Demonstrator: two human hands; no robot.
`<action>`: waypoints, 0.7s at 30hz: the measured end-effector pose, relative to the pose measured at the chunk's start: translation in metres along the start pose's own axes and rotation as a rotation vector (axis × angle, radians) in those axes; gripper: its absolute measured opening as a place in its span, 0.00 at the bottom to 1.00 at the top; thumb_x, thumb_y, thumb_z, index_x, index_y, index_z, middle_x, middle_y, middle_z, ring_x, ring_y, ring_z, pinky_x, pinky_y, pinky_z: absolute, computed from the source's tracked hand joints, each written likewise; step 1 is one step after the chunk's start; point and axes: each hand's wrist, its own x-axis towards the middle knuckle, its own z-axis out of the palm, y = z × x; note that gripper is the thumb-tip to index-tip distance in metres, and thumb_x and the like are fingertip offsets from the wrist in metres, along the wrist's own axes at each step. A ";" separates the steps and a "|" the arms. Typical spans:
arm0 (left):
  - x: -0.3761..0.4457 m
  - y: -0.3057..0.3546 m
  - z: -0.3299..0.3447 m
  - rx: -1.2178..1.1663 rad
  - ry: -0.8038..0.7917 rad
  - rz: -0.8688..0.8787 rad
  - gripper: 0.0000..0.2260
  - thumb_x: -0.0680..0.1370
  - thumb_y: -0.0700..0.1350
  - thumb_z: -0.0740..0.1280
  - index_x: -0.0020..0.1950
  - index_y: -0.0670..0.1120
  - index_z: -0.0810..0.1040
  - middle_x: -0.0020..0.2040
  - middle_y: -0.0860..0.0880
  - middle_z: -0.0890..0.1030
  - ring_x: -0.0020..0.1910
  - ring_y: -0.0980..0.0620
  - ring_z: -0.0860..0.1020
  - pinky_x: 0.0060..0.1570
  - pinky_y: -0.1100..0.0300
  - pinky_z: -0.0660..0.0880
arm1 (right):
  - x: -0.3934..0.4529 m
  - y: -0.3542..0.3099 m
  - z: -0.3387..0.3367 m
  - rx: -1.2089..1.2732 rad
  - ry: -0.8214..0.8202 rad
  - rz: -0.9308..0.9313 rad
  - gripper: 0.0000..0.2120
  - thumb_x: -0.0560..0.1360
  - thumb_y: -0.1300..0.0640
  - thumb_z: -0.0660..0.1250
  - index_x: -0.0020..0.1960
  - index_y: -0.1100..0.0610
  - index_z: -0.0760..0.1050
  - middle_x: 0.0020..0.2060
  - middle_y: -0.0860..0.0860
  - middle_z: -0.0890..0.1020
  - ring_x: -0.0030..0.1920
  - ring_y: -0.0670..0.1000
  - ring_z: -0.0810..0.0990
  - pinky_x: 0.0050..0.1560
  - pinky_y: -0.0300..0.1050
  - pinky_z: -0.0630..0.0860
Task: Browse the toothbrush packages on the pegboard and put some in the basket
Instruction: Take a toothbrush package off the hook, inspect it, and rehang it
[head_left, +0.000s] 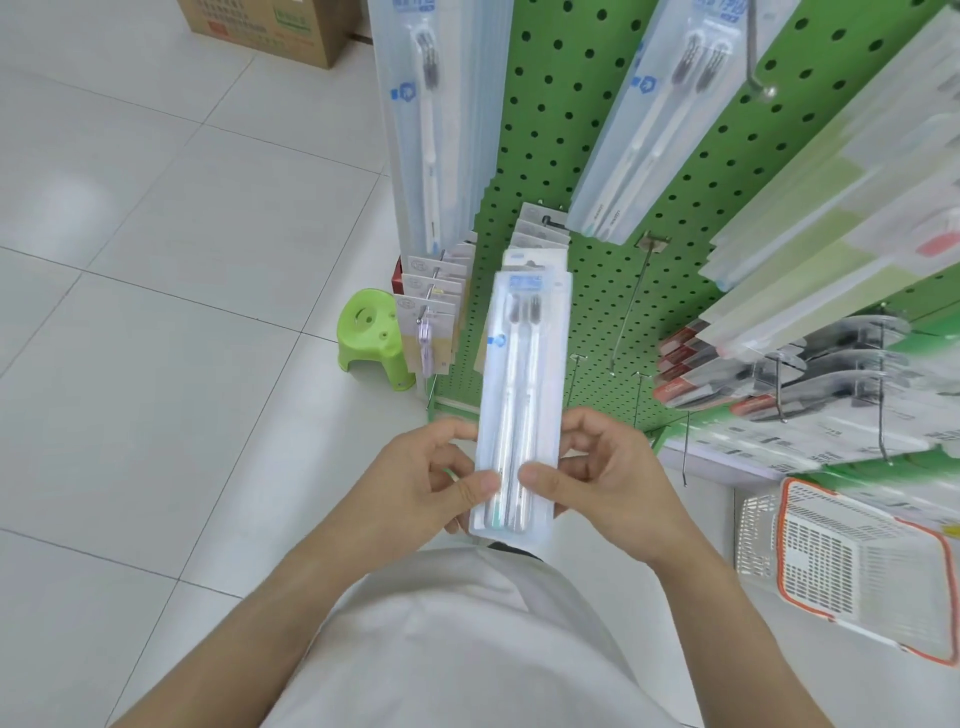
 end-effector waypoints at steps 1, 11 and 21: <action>-0.001 0.000 0.002 0.067 0.070 0.011 0.19 0.76 0.46 0.74 0.64 0.57 0.75 0.45 0.49 0.84 0.35 0.52 0.82 0.39 0.61 0.78 | 0.000 0.001 0.001 -0.015 0.024 -0.004 0.20 0.66 0.60 0.79 0.50 0.66 0.74 0.44 0.65 0.82 0.31 0.54 0.82 0.30 0.44 0.78; -0.005 0.012 0.007 0.032 -0.081 0.157 0.27 0.79 0.41 0.71 0.76 0.53 0.67 0.63 0.54 0.81 0.61 0.52 0.81 0.60 0.54 0.79 | -0.002 0.001 0.031 -0.028 0.094 -0.173 0.13 0.79 0.48 0.66 0.50 0.58 0.72 0.36 0.51 0.81 0.33 0.52 0.81 0.34 0.47 0.80; -0.001 0.003 0.003 -0.230 -0.152 0.045 0.19 0.77 0.38 0.60 0.67 0.46 0.74 0.59 0.47 0.84 0.60 0.48 0.82 0.60 0.53 0.79 | 0.013 0.001 0.015 -0.219 0.413 -0.192 0.36 0.57 0.46 0.86 0.58 0.44 0.72 0.46 0.43 0.80 0.37 0.48 0.78 0.36 0.44 0.77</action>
